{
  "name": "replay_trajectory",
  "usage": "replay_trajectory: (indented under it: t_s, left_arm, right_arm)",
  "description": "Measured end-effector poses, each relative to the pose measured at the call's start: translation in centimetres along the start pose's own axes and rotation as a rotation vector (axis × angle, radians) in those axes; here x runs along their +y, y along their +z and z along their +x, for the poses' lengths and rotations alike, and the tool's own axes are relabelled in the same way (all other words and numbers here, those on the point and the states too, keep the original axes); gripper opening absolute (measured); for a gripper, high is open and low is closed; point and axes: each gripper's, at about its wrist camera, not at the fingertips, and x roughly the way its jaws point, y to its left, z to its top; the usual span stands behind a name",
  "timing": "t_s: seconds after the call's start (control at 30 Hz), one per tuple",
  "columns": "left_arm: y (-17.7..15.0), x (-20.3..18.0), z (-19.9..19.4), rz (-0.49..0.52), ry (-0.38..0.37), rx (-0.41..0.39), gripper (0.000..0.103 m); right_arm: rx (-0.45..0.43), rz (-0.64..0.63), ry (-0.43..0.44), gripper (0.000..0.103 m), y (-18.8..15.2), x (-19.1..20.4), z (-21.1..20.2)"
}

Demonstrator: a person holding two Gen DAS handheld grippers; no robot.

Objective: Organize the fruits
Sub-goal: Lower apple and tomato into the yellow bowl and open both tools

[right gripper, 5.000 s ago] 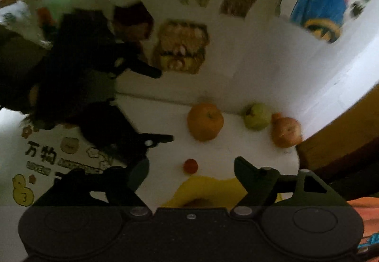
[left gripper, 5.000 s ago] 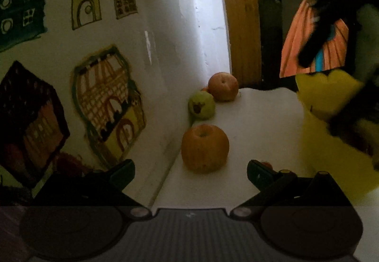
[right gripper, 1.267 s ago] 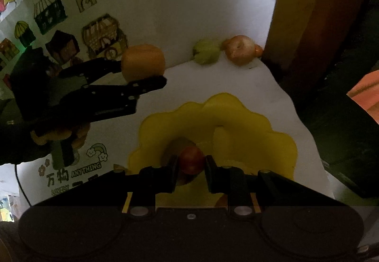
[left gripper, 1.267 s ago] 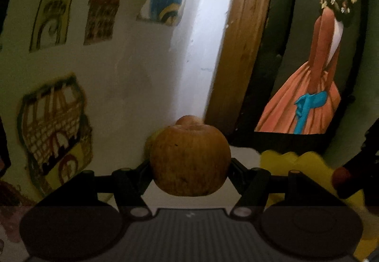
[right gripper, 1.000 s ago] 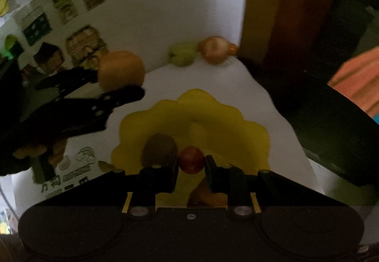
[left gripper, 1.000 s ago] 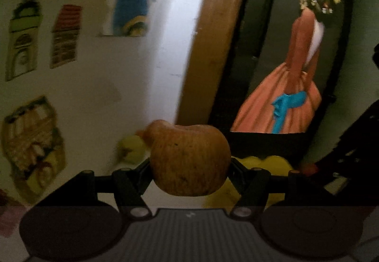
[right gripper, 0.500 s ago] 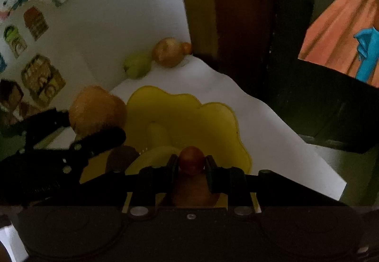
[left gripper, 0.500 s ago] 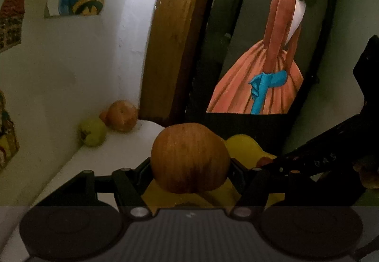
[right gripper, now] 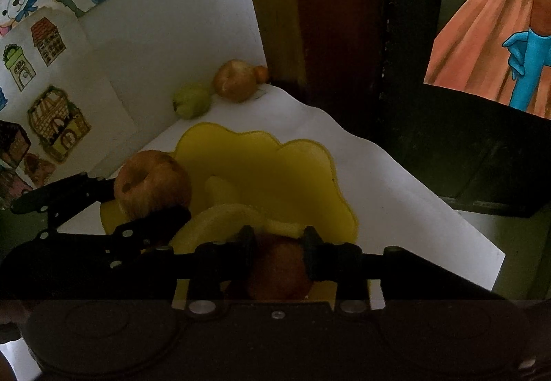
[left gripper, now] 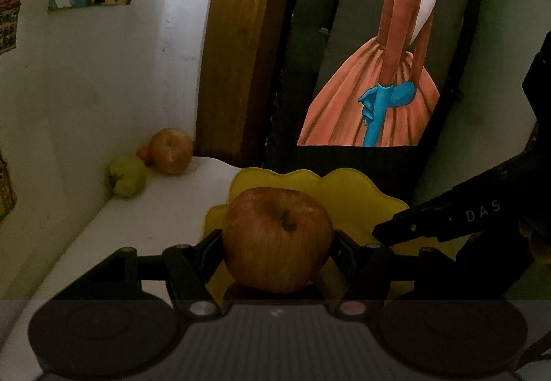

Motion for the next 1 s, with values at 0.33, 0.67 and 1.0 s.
replay_trajectory:
  t_s: [0.33,0.67,1.0]
  left_arm:
    - [0.1,-0.3,-0.9,-0.014,0.013,-0.042,0.077]
    - [-0.1,-0.3,-3.4,-0.061,0.059,-0.109,0.088]
    - [-1.1,0.3,-7.3,-0.126,0.129,-0.218,0.102]
  right_arm:
    - [-0.064,-0.008,-0.023,0.055,-1.3,0.1,-0.8]
    - [-0.137,0.020,-0.040,0.069,-3.1,-0.2,-2.6]
    - [-0.332,0.003,-0.098,0.089,-5.8,1.5,-5.8]
